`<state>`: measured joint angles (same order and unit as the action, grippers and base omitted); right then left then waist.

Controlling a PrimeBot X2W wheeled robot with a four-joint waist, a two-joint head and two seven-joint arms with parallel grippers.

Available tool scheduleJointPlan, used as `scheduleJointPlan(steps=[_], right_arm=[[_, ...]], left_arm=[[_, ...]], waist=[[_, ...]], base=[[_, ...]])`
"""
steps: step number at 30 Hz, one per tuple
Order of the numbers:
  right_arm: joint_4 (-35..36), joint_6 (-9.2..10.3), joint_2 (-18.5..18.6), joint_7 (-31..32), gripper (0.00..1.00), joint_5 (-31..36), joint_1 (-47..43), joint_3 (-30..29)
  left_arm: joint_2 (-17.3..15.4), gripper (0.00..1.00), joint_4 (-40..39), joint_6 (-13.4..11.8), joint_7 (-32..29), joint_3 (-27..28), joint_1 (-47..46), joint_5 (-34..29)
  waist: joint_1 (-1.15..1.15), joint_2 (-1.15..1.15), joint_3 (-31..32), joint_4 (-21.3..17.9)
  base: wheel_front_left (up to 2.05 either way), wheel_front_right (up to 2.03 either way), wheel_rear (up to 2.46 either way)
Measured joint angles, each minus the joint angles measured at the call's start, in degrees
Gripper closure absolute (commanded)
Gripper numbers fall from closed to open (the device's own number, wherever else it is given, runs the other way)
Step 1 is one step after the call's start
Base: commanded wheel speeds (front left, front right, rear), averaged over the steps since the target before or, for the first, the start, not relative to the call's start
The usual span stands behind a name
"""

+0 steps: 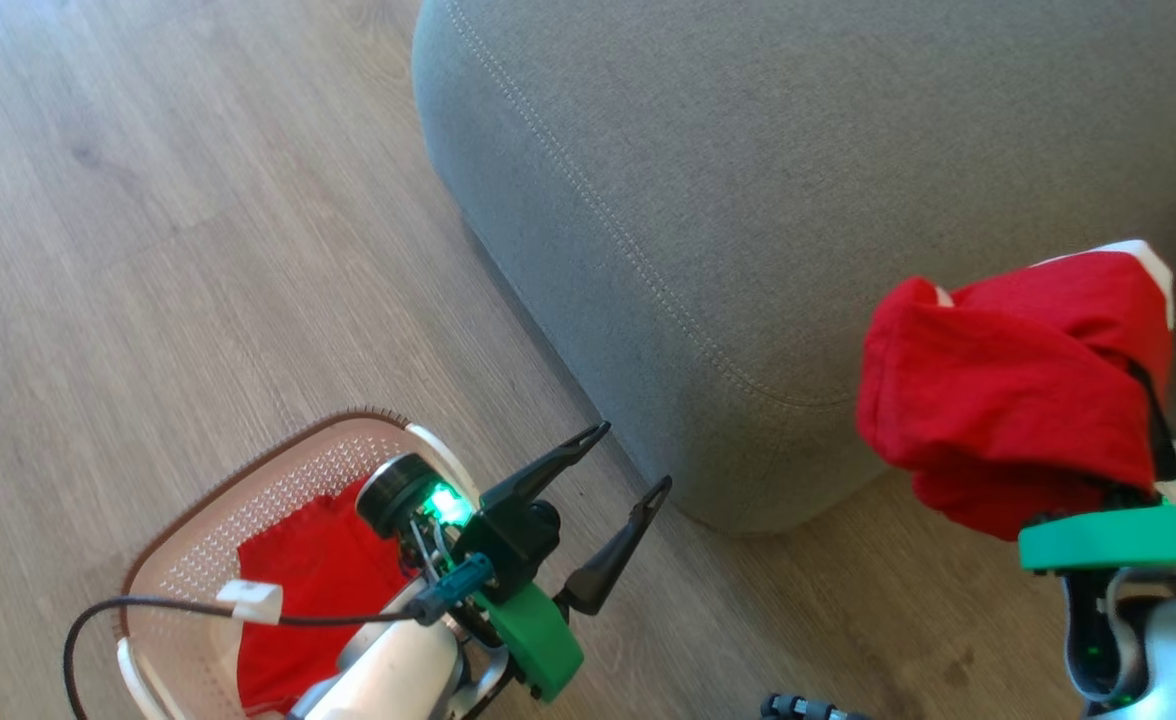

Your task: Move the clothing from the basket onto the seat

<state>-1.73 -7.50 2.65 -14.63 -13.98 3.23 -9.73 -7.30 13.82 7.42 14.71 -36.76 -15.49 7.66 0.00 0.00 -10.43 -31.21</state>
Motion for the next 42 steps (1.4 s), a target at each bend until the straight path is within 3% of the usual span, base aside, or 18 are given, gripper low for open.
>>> scheduleJointPlan(steps=[6,11,16,22,32,42], right_arm=[[0.15,0.00,-0.12,0.01,1.00,1.46,1.82,-1.92],[1.37,0.00,-0.15,0.00,1.00,4.02,9.11,-3.77],[2.08,0.00,-0.22,0.00,1.00,5.45,17.04,-8.62],[0.24,0.00,1.25,-0.01,1.00,6.44,25.84,-10.03],[-11.79,-0.01,8.90,-0.02,1.00,7.21,44.33,-8.47],[-30.80,0.00,13.84,-0.09,1.00,5.54,58.80,-14.63]], left_arm=[[-0.05,0.00,-0.18,0.00,0.00,1.38,0.01,-0.18],[-1.62,0.00,-0.68,0.00,0.00,2.09,-0.01,-1.43],[-3.83,0.00,-0.80,0.00,0.00,0.19,-2.74,-2.53],[-6.45,0.00,-1.48,0.01,0.00,-2.90,-5.94,-2.60],[-9.93,0.00,-3.12,0.00,0.00,-6.16,-10.12,-2.52],[-12.18,0.00,-3.88,0.00,0.00,-6.97,-14.51,-2.55]], waist=[[0.00,0.00,-1.23,0.27],[0.00,0.00,-4.13,0.24],[0.01,0.00,-8.48,1.33],[0.01,0.00,-13.33,2.93],[0.00,0.00,-22.45,4.73],[0.01,0.00,-29.35,7.38]], base=[[0.00,0.00,0.00],[0.00,0.00,0.00],[0.00,0.00,0.00],[0.00,0.00,0.00],[0.00,0.00,0.00],[0.00,0.00,0.00]])
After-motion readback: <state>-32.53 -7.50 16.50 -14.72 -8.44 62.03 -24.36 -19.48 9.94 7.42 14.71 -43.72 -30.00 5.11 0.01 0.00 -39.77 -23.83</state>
